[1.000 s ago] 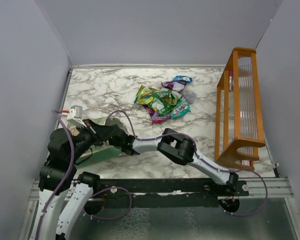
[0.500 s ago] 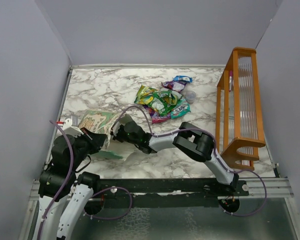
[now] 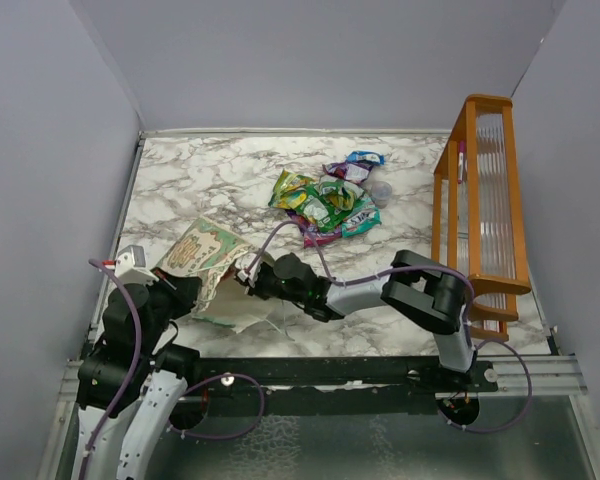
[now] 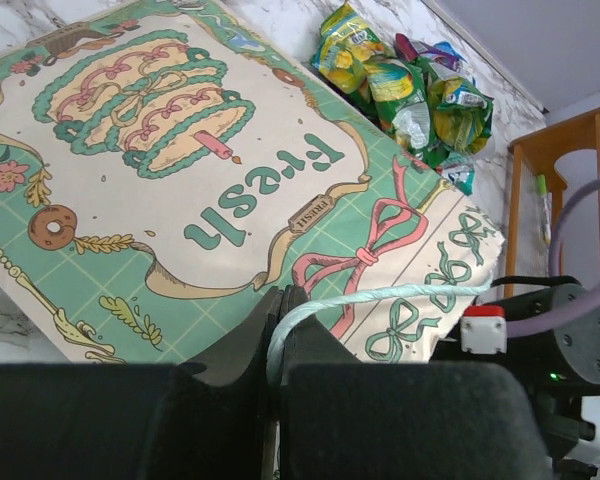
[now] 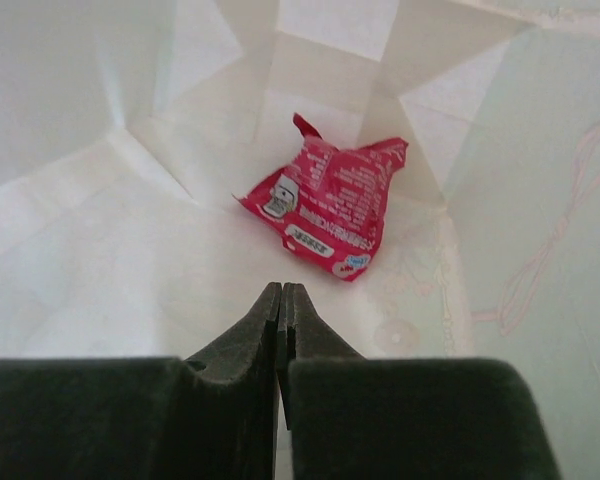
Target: Take the snacks out of the paper bag
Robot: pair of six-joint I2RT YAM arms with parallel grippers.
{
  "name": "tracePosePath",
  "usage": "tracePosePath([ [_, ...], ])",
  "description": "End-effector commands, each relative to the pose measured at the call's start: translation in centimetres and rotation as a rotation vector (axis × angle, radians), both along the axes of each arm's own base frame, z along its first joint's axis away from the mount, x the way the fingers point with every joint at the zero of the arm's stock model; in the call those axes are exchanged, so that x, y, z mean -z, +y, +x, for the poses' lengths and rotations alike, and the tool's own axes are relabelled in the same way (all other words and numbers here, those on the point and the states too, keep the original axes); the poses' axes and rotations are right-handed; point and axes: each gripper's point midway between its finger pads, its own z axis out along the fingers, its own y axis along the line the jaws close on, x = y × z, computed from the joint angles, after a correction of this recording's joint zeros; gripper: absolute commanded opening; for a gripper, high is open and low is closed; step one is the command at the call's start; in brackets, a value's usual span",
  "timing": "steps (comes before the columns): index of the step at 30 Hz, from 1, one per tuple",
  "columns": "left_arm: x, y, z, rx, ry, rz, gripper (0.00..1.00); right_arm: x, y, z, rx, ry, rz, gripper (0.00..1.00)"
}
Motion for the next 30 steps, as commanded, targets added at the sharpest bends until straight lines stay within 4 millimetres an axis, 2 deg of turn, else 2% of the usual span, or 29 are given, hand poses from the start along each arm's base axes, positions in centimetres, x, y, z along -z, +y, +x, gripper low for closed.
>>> tracePosePath([
  [1, 0.8, 0.8, -0.6, -0.036, -0.003, 0.009, 0.00, -3.5, -0.5, -0.3, -0.011, -0.055, 0.083, 0.01],
  [6, 0.5, 1.3, -1.1, -0.057, -0.022, 0.009, 0.00, -1.8, 0.7, -1.3, -0.042, -0.043, 0.052, 0.03],
  [9, 0.6, 0.8, -1.0, -0.027, -0.018, 0.003, 0.00, -0.9, 1.4, -1.2, -0.025, -0.049, 0.042, 0.07],
  [13, 0.7, -0.9, -0.6, 0.060, -0.034, -0.017, 0.00, 0.3, 2.5, -0.6, -0.045, -0.099, -0.010, 0.24],
  [15, 0.0, -2.3, -0.6, 0.144, -0.068, -0.036, 0.00, 0.9, 3.0, -0.4, -0.062, -0.131, -0.032, 0.38],
  [18, -1.1, -3.8, -0.3, 0.235, -0.115, -0.049, 0.00, 1.7, 3.9, -0.4, -0.102, -0.159, -0.048, 0.52],
  [24, -3.2, -5.9, 0.3, 0.358, -0.175, -0.063, 0.00, 2.5, 6.9, -1.1, -0.201, -0.159, -0.021, 0.65],
  [30, -5.5, -7.3, 1.4, 0.426, -0.210, -0.076, 0.00, 1.4, 9.4, -2.5, -0.297, -0.128, 0.104, 0.76],
])
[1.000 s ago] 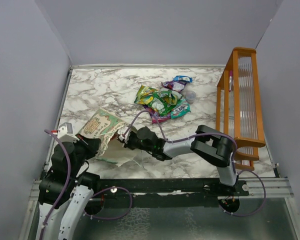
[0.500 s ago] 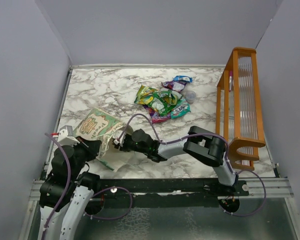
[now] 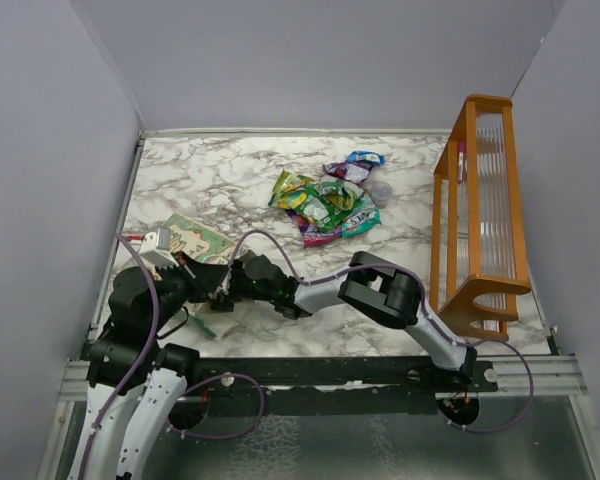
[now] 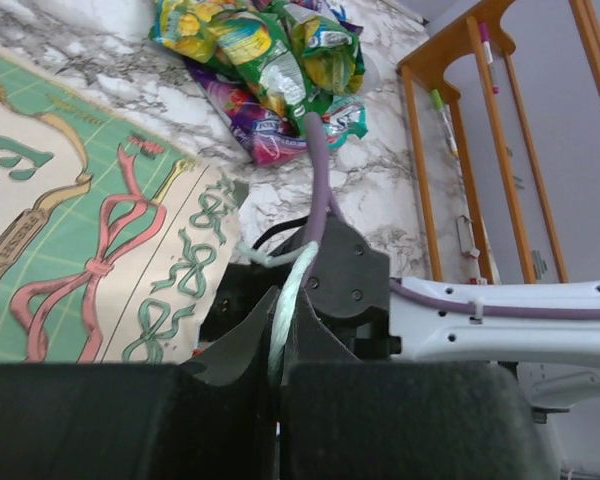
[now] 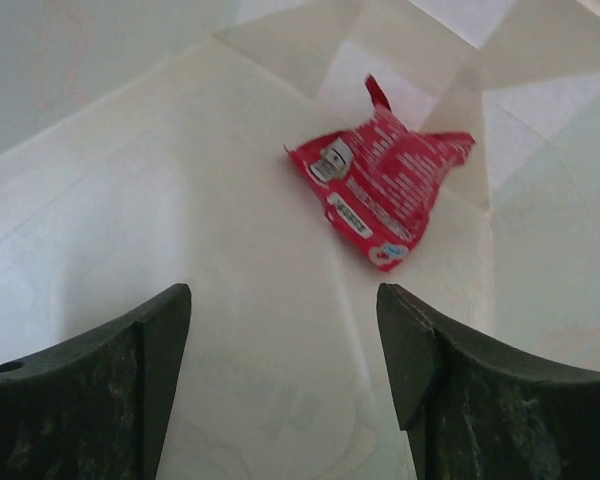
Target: Take the snacks out of the paper bag
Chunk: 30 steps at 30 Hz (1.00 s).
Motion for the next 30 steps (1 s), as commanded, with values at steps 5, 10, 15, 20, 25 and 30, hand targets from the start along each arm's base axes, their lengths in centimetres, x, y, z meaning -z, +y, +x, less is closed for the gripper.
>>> tracePosePath([
  [5, -5.3, -3.4, 0.9, 0.196, -0.119, -0.049, 0.00, -1.4, 4.3, -0.4, -0.061, 0.057, 0.168, 0.82],
  [10, -7.0, -3.6, 0.4, 0.221, -0.147, -0.054, 0.00, 0.1, 4.8, 3.9, 0.166, 0.059, 0.157, 0.88],
  [15, -7.4, -3.9, -0.5, 0.252, -0.155, -0.080, 0.00, 1.3, 5.9, 3.9, 0.120, 0.097, 0.138, 0.93],
  [20, -7.4, -4.6, -0.4, 0.276, -0.156, -0.128, 0.00, 1.0, 7.4, 2.8, 0.049, 0.162, 0.171, 0.99],
  [25, -7.0, -4.1, 1.4, 0.203, -0.109, -0.127, 0.00, 0.3, 7.8, -1.6, -0.151, 0.204, 0.194, 0.96],
  [30, -6.3, -4.0, 2.7, 0.169, -0.052, -0.116, 0.00, 0.4, 5.9, -6.6, -0.405, 0.169, 0.190, 0.99],
])
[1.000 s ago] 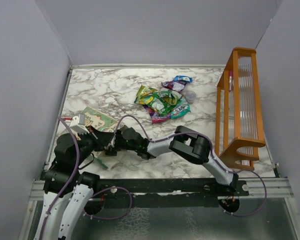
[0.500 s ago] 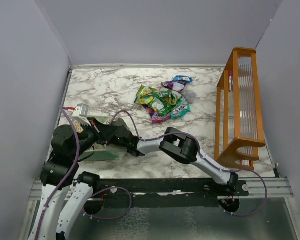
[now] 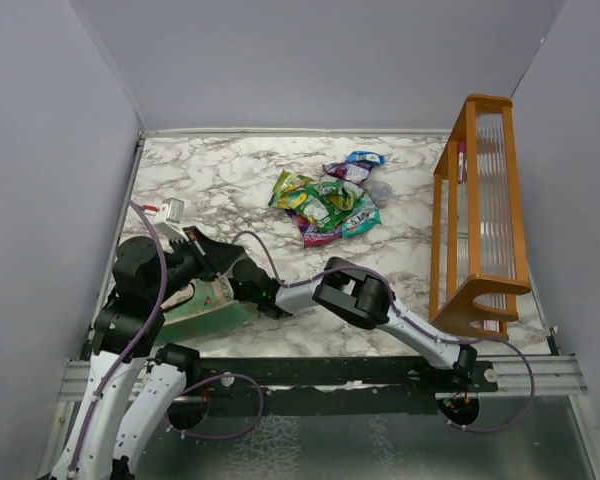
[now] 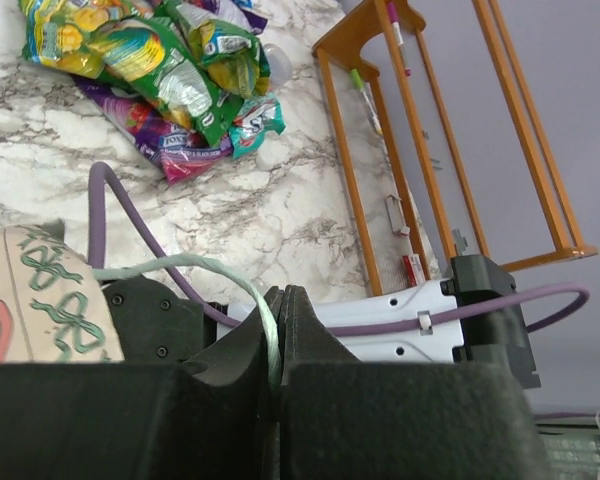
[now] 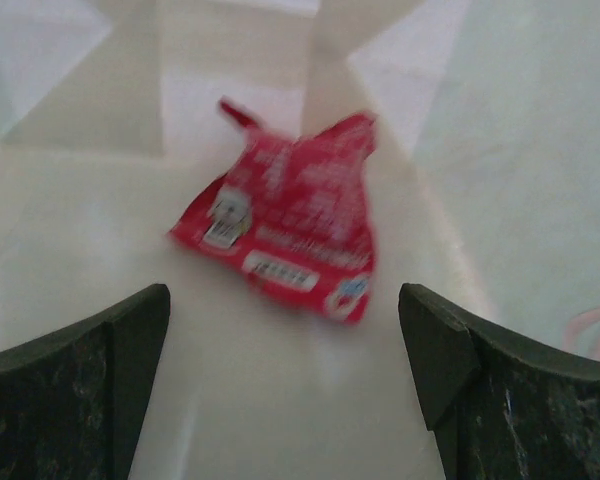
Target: Take the snacks out of the paper bag
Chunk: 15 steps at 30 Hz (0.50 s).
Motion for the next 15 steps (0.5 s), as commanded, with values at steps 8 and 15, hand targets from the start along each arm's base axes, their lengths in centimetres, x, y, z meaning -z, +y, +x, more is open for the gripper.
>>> tracePosePath([
  [8, -1.2, -1.8, 1.1, 0.068, 0.016, -0.083, 0.00, -0.5, 3.0, -4.3, -0.139, 0.014, 0.041, 0.94],
  [15, -0.3, -1.4, 0.3, 0.055, 0.036, -0.074, 0.00, -2.6, 4.1, -2.0, -0.028, 0.003, 0.109, 0.75],
])
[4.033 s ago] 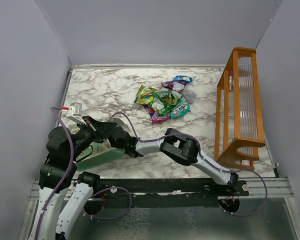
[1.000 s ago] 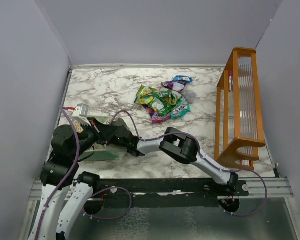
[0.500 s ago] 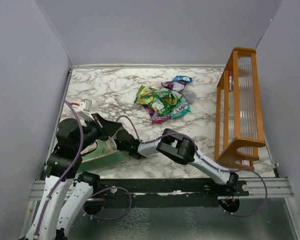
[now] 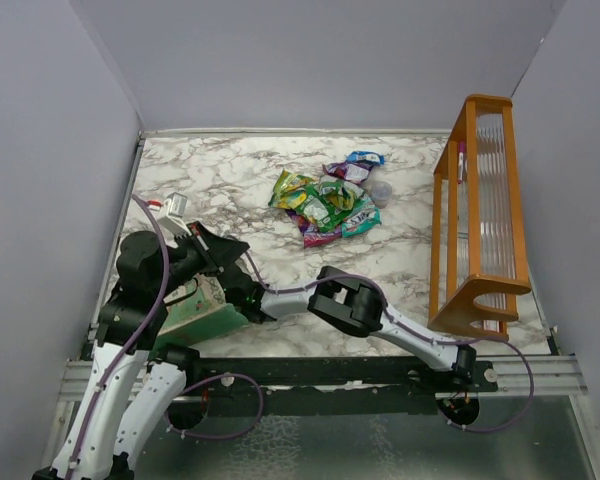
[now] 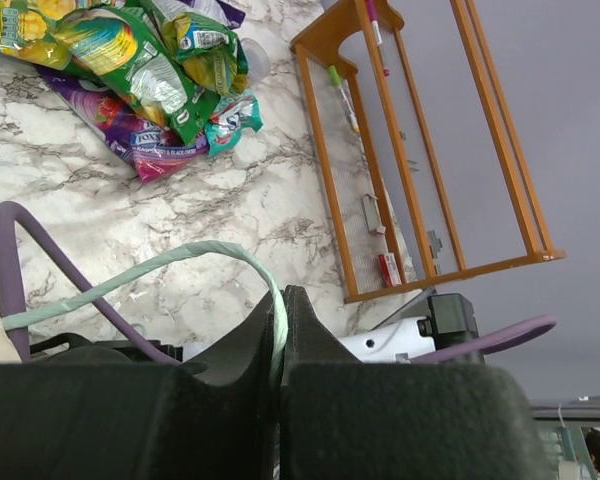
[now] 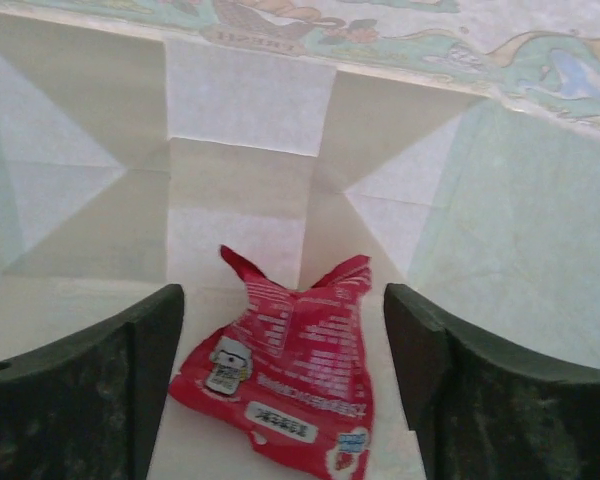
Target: Take the snacks out of the paper bag
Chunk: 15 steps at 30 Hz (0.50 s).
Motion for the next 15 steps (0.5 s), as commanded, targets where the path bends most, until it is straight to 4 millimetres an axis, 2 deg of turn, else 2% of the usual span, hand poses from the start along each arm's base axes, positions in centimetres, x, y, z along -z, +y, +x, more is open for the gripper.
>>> tracePosePath([
  [1, -0.2, -0.3, -0.9, 0.028, -0.016, -0.025, 0.00, 0.7, 0.8, 2.9, 0.151, 0.033, 0.010, 0.73],
  [3, 0.0, -0.1, -1.1, 0.016, -0.015, -0.022, 0.00, 0.4, 0.4, 4.2, 0.207, 0.033, 0.014, 0.67],
  [6, 0.5, 0.5, -1.5, -0.013, -0.008, -0.004, 0.00, 0.2, -0.7, 6.1, 0.279, 0.040, 0.001, 0.45],
  [8, 1.0, 0.9, -1.7, -0.031, -0.001, 0.012, 0.00, 0.2, -1.5, 7.2, 0.322, 0.032, -0.009, 0.40],
  [11, 2.1, 1.6, -2.1, -0.057, 0.019, 0.042, 0.00, -0.3, -2.5, 7.6, 0.359, 0.021, -0.017, 0.27],
  [13, 2.8, 2.2, -2.2, -0.089, 0.032, 0.067, 0.00, -0.8, -3.8, 9.3, 0.403, 0.007, -0.023, 0.21],
  [15, 3.8, 3.4, -2.1, -0.159, 0.052, 0.104, 0.00, -1.5, -4.6, 9.3, 0.415, -0.016, -0.030, 0.16],
])
